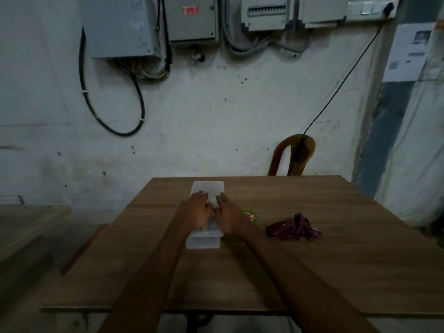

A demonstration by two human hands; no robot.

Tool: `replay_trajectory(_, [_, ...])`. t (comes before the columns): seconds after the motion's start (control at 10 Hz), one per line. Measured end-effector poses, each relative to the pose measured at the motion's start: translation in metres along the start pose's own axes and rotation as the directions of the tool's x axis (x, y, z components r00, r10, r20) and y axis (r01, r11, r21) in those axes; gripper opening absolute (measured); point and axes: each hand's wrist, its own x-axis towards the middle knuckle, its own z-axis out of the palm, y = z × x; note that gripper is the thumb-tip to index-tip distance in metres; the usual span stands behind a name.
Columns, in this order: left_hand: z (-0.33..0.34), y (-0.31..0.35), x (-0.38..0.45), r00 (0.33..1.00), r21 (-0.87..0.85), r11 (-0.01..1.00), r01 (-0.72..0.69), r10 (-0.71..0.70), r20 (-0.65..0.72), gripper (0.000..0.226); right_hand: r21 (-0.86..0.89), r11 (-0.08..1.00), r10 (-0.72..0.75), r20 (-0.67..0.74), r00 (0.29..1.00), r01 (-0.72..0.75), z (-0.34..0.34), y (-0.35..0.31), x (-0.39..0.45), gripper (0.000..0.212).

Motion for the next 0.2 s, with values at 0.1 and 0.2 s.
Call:
replay_trajectory(0.1, [-0.001,0.001,-0.001,1.0,-0.003,1.0,0.005,-0.005,0.015,0.059,0.081,0.996,-0.039,-0.085,0.996,0.046,0.001,0.006,-0.009,0.074])
replay_trajectory(0.2, [-0.011,0.004,0.012,0.998,0.07,0.996,-0.051,0.053,-0.025,0.069,0.03,1.0,0.01,-0.162,0.987,-0.006,-0.019,0.018,-0.003,0.068])
